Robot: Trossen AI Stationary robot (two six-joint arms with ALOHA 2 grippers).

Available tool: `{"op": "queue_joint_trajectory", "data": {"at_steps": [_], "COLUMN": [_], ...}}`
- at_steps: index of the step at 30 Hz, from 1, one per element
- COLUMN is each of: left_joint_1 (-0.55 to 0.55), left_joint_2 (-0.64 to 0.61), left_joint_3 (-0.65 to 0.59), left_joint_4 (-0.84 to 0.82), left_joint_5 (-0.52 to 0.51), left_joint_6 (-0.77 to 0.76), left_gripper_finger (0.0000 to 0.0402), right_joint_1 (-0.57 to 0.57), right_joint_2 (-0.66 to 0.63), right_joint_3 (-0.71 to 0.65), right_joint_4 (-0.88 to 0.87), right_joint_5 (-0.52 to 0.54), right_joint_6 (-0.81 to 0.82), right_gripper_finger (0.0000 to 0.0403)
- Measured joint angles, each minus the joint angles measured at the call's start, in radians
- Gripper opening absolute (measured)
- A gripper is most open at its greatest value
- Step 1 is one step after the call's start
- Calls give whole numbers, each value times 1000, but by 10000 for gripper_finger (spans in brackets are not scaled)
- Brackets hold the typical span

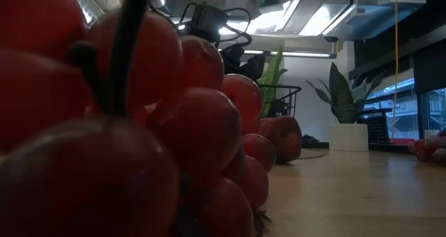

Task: Build produce basket
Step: Put the green beans into the wire basket

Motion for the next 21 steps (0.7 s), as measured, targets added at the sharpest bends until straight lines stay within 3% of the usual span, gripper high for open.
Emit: {"op": "queue_joint_trajectory", "data": {"at_steps": [7, 14, 21], "left_joint_1": [0, -4, 12], "left_joint_2": [0, 0, 0], "left_joint_3": [0, 0, 0], "left_joint_4": [-78, -73, -73], "left_joint_5": [1, 0, 1], "left_joint_6": [-32, -28, -33], "left_gripper_finger": [107, 96, 109], "right_joint_1": [0, 0, 0], "right_joint_2": [0, 0, 0], "right_joint_3": [0, 0, 0], "right_joint_4": [0, -5, -5], "right_joint_5": [0, -1, -1], "right_joint_6": [2, 3, 1], "right_gripper_finger": [103, 103, 103]}}
